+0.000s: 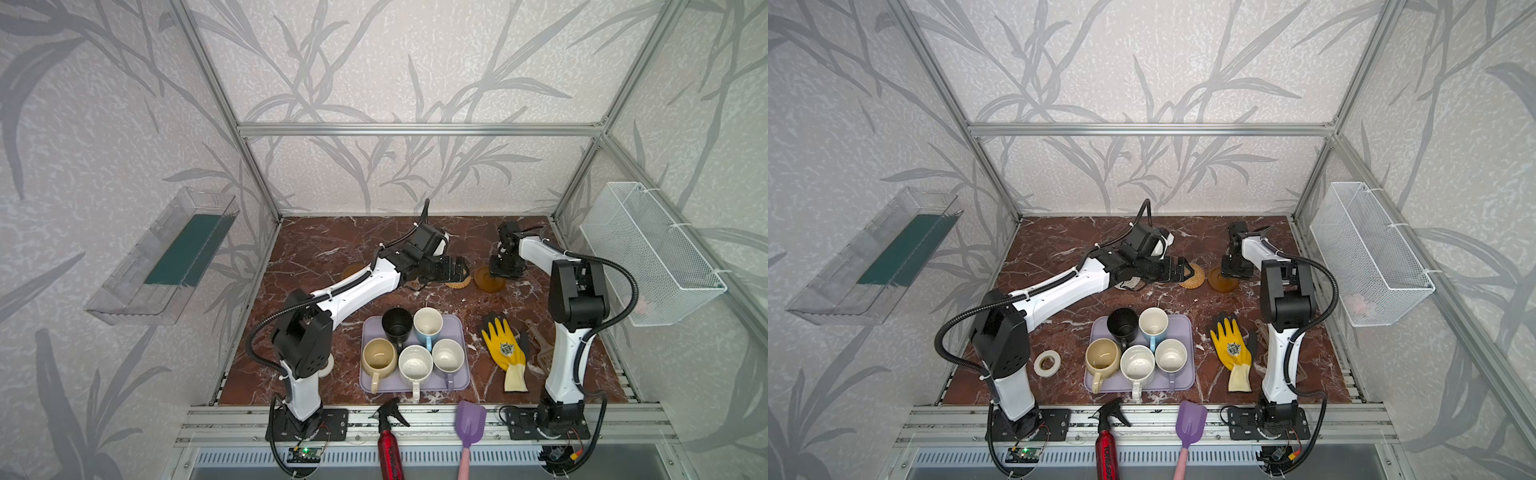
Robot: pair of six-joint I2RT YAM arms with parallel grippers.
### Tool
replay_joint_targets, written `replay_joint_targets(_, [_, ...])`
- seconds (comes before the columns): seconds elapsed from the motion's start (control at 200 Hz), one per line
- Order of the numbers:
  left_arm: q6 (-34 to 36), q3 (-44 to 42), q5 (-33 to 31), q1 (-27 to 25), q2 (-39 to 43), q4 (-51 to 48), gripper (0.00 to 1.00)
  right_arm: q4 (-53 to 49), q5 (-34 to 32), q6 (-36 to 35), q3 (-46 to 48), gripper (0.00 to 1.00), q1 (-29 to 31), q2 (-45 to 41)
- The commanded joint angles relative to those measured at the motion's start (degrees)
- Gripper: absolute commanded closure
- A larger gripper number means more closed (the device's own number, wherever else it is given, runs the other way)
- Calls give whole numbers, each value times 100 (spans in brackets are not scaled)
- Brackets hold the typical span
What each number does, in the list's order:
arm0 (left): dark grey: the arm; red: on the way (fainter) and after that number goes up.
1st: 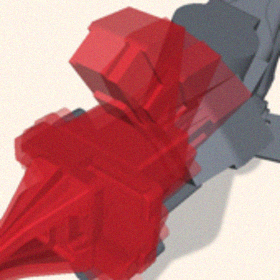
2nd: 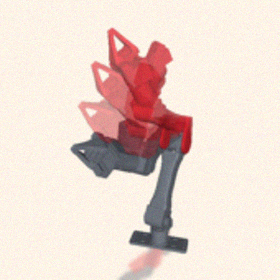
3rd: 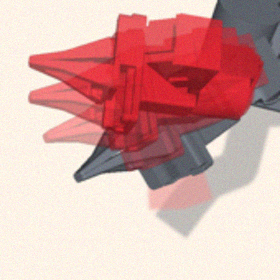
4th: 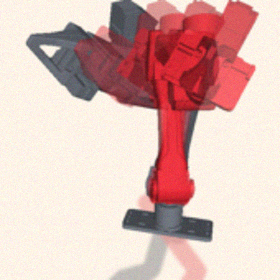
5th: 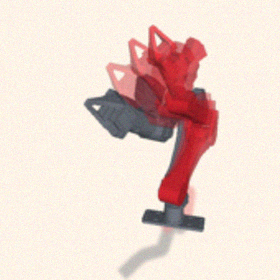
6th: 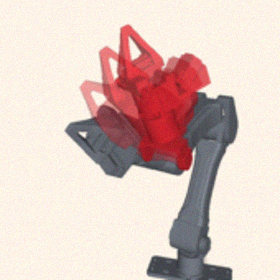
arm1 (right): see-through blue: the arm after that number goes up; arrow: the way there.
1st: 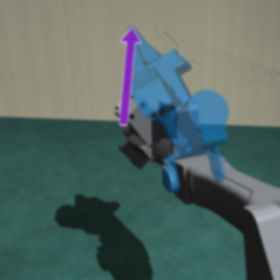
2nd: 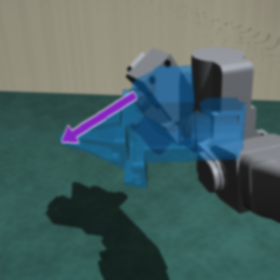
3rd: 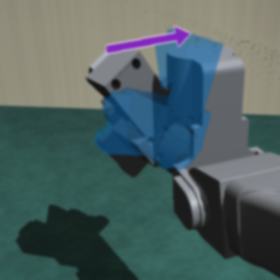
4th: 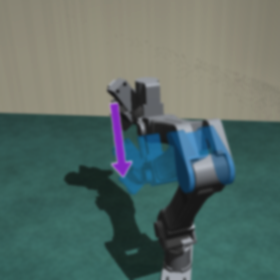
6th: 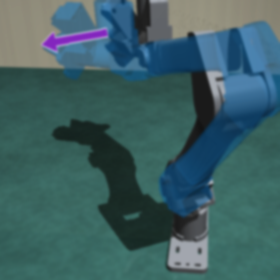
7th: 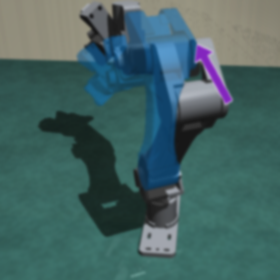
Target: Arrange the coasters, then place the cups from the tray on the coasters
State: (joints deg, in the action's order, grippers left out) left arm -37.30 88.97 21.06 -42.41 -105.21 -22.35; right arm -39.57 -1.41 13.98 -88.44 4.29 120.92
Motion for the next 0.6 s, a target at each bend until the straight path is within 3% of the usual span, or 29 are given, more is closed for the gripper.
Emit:
replay_joint_targets(0.0, [-88, -29, -53, 10, 60, 61, 1, -104, 27, 48, 78, 48, 10, 183])
replay_joint_targets(0.365, [-111, -98, -153, 11, 184, 107, 1, 19, 123, 62, 187, 43, 25, 33])
replay_joint_targets(0.485, [-115, -152, -183, 9, 294, 102, 1, 89, 163, 101, 287, 38, 45, -244])
replay_joint_targets(0.595, [102, 143, -366, 13, 539, -559, 1, 162, 139, 187, 470, 30, 82, -614])
